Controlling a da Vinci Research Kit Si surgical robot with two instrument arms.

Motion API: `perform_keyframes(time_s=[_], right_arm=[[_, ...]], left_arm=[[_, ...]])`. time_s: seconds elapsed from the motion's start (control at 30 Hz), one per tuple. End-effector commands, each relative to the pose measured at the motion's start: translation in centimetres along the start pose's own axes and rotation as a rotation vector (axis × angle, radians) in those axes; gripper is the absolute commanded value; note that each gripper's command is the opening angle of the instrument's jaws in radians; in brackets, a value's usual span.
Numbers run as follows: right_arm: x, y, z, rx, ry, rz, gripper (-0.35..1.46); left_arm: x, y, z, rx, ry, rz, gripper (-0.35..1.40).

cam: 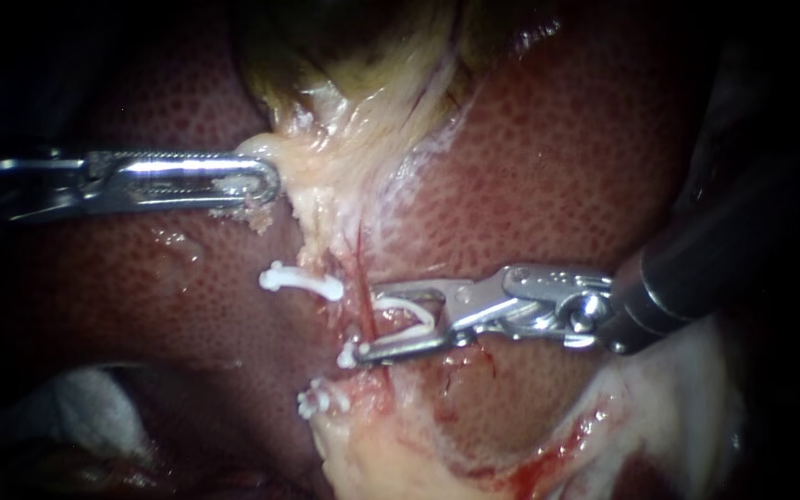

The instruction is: Clipping second clip right tube

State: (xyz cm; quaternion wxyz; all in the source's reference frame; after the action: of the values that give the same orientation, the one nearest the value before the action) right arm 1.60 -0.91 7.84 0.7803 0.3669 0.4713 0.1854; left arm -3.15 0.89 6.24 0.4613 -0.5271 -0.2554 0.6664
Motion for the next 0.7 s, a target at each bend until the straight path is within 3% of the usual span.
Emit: perform_keyframes(time_s=[0.03,0.53,0.7], right_arm=[[0.02,-0.02,0.02,0.009,0.008,0.002,0.45],[0.06,-0.03,0.14,0.042,0.015,0.030,0.40],[0.05,0.00,0.13,0.037,0.027,0.077,0.21]], left_arm=[[-0.01,0.00,0.01,0.000,-0.001,0.001,-0.35],[-0.02,0.00,0.03,-0.001,-0.001,0.001,-0.35],[-0.02,0.00,0.03,-0.001,-0.001,0.001,-0.35]])
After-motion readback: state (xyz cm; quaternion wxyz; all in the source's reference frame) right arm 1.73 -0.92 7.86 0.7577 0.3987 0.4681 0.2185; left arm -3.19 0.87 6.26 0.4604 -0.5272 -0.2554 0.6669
